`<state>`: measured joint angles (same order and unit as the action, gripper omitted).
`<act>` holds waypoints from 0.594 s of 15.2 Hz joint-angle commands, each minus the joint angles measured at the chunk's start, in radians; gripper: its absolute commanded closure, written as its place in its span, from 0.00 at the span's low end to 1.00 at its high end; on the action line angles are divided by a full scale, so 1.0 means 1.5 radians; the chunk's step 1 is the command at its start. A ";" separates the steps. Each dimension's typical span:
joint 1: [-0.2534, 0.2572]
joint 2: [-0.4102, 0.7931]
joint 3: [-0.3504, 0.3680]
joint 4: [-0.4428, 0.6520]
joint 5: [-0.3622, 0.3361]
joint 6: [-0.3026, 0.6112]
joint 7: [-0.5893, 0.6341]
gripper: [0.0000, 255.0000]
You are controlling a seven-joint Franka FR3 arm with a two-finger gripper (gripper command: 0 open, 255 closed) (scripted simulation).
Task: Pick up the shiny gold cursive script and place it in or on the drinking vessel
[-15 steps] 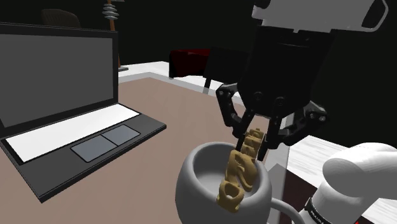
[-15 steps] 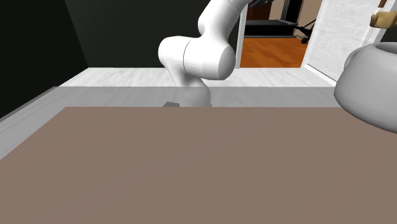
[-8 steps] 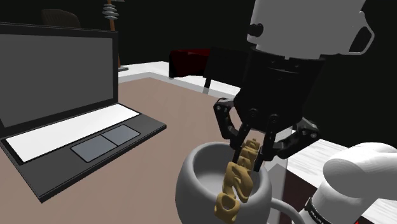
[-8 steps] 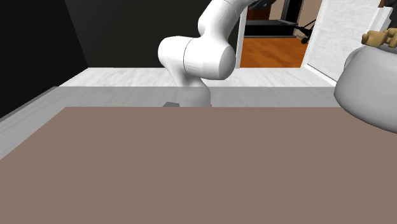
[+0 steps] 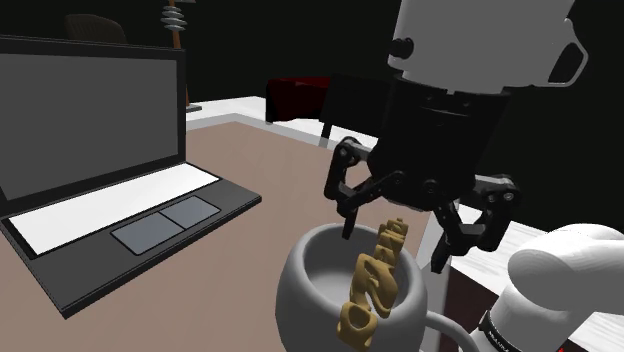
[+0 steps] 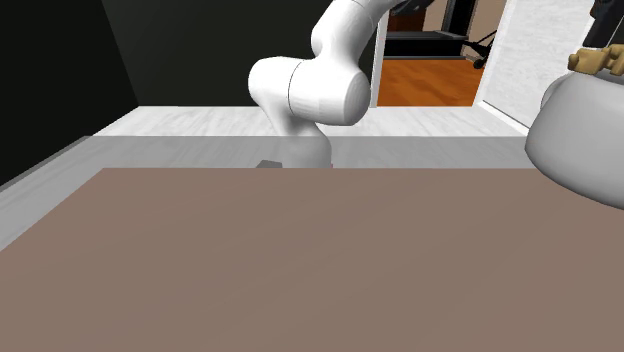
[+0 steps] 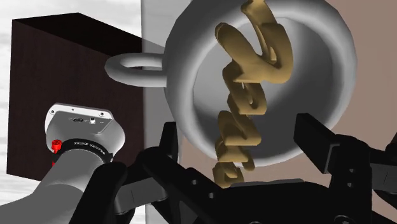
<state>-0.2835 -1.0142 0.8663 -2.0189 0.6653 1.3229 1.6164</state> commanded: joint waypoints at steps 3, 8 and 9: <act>-0.006 0.011 -0.006 0.026 -0.007 -0.016 0.005 0.00; -0.023 0.046 -0.019 0.104 -0.027 -0.060 0.019 0.00; -0.023 0.046 -0.019 0.104 -0.027 -0.060 0.019 0.00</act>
<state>-0.3153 -0.9484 0.8374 -1.8696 0.6264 1.2352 1.6440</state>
